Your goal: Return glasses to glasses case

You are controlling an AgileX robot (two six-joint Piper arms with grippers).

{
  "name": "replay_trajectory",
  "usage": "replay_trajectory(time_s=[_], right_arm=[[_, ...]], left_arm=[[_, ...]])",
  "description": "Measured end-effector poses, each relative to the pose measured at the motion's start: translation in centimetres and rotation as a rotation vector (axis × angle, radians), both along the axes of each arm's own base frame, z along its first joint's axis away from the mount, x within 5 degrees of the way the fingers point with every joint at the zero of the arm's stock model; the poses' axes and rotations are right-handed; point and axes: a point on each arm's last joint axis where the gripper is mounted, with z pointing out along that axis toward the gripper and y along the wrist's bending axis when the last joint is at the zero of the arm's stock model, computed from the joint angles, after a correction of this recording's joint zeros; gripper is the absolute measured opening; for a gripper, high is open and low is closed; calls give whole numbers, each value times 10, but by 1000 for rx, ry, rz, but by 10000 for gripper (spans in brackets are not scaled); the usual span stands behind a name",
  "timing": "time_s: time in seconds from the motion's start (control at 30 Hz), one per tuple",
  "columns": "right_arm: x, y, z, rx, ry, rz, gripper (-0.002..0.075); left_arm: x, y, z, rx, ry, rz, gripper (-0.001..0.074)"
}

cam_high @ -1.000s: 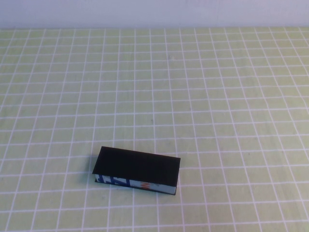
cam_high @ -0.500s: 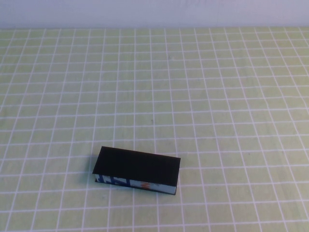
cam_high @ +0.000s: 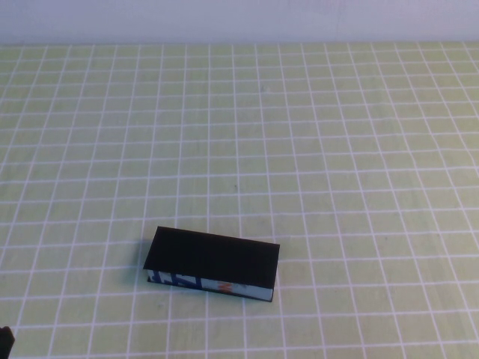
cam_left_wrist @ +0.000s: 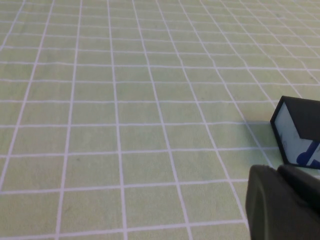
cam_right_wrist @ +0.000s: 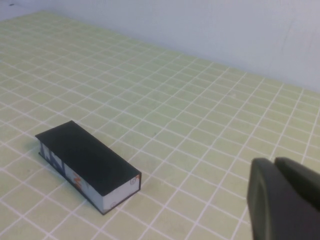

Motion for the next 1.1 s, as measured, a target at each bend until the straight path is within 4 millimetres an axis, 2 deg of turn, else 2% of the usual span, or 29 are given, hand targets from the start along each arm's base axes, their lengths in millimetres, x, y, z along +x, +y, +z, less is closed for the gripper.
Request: replay_trajectory(time_s=[0.13, 1.1], right_arm=[[1, 1, -6, -12, 16, 0, -18], [-1, -3, -5, 5, 10, -32, -18]], left_arm=[[0, 0, 0, 4, -1, -3, -3], [0, 0, 0, 4, -1, -3, -3]])
